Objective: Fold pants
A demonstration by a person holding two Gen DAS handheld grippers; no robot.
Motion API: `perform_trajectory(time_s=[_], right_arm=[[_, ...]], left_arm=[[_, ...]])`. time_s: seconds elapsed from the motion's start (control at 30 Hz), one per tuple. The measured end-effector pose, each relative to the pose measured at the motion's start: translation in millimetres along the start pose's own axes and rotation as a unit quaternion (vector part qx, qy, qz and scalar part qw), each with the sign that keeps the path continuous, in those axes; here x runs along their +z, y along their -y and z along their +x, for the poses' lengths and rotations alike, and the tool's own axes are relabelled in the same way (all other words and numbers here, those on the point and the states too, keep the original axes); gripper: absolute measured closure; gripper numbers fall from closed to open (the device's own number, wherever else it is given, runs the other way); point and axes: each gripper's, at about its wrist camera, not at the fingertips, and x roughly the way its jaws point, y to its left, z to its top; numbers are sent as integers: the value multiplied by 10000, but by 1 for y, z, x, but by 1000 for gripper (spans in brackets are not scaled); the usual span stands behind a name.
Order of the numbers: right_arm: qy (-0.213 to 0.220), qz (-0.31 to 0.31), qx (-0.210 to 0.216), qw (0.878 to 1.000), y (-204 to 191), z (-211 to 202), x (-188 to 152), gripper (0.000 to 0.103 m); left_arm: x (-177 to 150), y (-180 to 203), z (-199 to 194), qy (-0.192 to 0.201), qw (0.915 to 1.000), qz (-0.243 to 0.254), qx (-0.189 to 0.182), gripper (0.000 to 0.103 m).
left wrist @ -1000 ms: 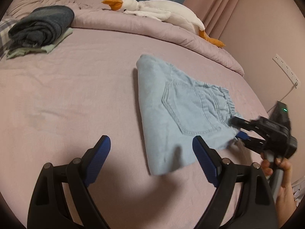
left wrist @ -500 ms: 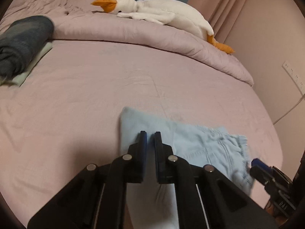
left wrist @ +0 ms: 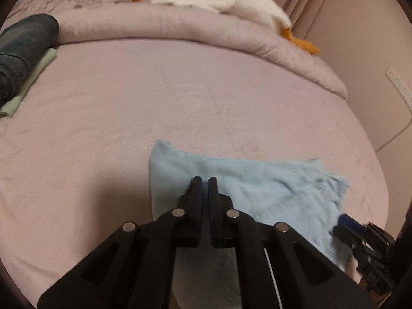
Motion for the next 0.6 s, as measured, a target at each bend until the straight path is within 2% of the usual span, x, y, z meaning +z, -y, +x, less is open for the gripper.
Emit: perform_trajectory(time_s=[0.1,0.17,0.23,0.3,0.37,0.43,0.53,0.6], right_arm=[[310,-22,152,9994,-6,-25,1,82],[432,-277,148,9986,-15,-35,-4,81],[146,-386,45,9991,-22,-25,-13,81],[-144,-388,-89,9991,-23,-9,-23,81],[51,-449,-152,9989,-26,-7,-30,81],[16,-396,-184,9990,-26,-8,-27,81],[-134,-238,-136,9995,-26,-15,-20,81],[-36,-192,-15,9998,-28,-26,-18,81]], left_arm=[[-26,5,-28,232,9994,131,-235,98],[-43,4,-30,119,9995,81,-280,98],[-62,-2,-17,-246,9996,72,-146,97],[-73,-7,-20,-131,9996,23,-249,97],[-73,-11,-24,-238,9993,-130,-268,97],[-78,-9,-36,-246,9992,-198,-253,98],[-101,-7,-60,-92,9993,-86,-358,100],[-121,-8,-70,-98,9986,-77,-522,100]])
